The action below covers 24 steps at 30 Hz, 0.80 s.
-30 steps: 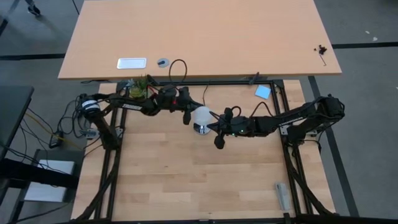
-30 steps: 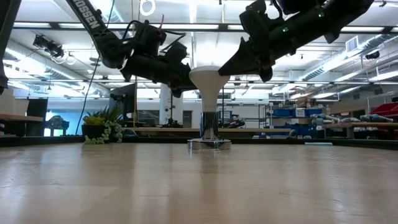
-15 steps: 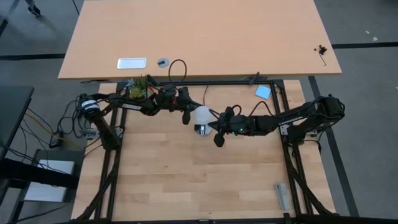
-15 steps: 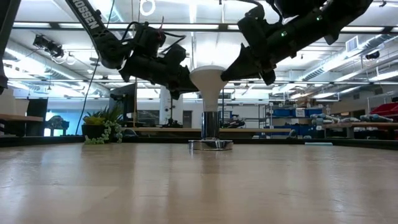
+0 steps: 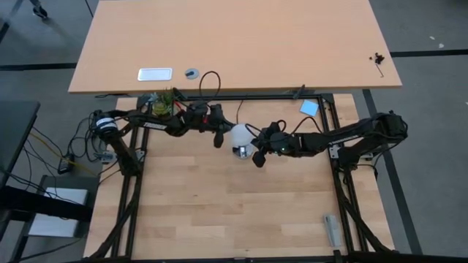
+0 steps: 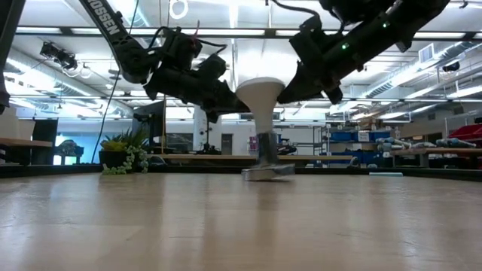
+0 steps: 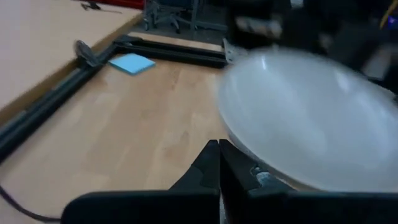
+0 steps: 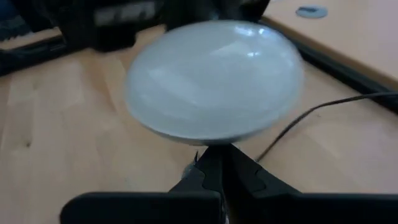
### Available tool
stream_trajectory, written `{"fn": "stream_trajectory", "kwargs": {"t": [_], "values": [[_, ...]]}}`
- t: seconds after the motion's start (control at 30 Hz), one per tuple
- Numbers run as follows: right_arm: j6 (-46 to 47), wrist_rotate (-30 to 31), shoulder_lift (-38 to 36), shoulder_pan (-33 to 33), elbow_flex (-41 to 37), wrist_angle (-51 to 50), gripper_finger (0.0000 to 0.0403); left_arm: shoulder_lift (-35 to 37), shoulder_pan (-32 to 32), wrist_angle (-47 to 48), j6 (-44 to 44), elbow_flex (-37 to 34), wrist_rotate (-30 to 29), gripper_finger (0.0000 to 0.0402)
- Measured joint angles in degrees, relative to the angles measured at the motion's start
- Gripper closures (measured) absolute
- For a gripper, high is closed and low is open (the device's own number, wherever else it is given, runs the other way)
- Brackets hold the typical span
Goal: Screw lightbulb
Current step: Remove the white lightbulb from the desk lamp
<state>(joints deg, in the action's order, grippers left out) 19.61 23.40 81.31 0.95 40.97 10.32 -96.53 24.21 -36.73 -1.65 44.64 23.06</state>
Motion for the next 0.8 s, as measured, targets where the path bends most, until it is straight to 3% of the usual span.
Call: {"fn": "stream_trajectory", "kwargs": {"t": [0.33,0.63,0.8], "values": [[-0.1,0.5,-8.4,-1.9,0.1,-4.8,0.0392,-0.1,-0.2,-0.1,1.1,-0.1,0.0,0.0401],[1.3,-0.1,-8.7,-2.2,0.1,-8.6,0.0392,-0.1,-0.1,-0.7,1.1,-0.1,-0.8,0.0401],[0.2,0.3,-8.7,-2.9,0.1,-5.1,0.0391,-0.1,-0.1,-1.3,1.1,0.2,-1.6,0.0401]]}}
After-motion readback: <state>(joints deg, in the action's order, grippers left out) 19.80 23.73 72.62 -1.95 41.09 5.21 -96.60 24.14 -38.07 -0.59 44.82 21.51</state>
